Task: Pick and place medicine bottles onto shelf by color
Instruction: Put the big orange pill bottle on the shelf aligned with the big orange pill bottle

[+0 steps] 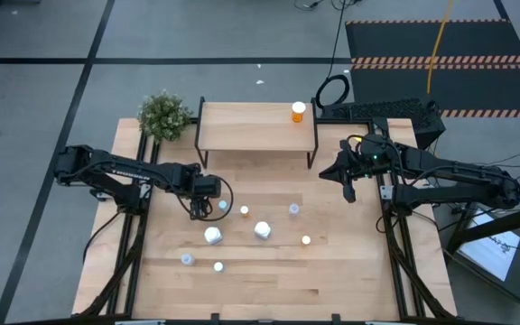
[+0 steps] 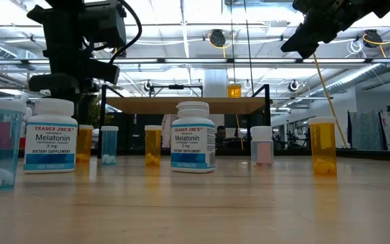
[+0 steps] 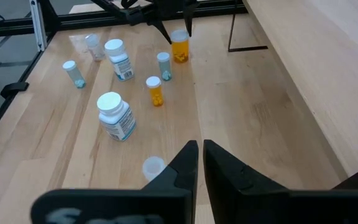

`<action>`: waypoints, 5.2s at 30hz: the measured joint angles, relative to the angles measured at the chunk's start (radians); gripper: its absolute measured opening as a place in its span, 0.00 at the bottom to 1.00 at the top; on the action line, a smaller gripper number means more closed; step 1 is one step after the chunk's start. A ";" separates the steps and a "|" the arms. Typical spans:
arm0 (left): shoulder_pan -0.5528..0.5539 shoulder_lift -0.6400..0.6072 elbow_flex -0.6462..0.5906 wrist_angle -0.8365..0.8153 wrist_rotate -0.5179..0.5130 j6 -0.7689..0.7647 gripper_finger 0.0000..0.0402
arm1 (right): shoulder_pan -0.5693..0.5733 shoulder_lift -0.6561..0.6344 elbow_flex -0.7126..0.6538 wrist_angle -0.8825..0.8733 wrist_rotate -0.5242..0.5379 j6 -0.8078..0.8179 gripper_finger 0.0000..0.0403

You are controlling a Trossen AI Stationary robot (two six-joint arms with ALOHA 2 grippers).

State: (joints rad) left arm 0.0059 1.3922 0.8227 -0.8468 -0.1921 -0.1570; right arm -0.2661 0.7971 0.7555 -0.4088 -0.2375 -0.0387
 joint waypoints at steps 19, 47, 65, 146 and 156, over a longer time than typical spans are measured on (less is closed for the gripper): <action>-0.002 0.000 0.063 -0.026 0.009 -0.002 0.52 | 0.000 0.000 0.000 0.000 0.001 -0.002 0.04; -0.019 0.000 0.487 -0.133 -0.028 0.123 0.56 | 0.026 0.214 -0.188 0.866 0.007 0.118 0.14; -0.018 0.000 0.492 0.184 -0.033 0.312 0.56 | 0.093 0.642 -0.188 1.484 0.106 -0.049 0.39; -0.067 0.031 0.492 0.658 0.018 0.266 0.56 | 0.302 0.735 -0.189 1.915 0.315 -0.442 0.47; -0.067 0.031 0.492 0.659 0.017 0.266 0.56 | 0.302 0.735 -0.189 1.913 0.315 -0.441 0.47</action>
State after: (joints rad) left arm -0.0608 1.4235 1.3144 -0.1877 -0.1749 0.1093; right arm 0.0357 1.5322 0.5667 1.5039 0.0776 -0.4801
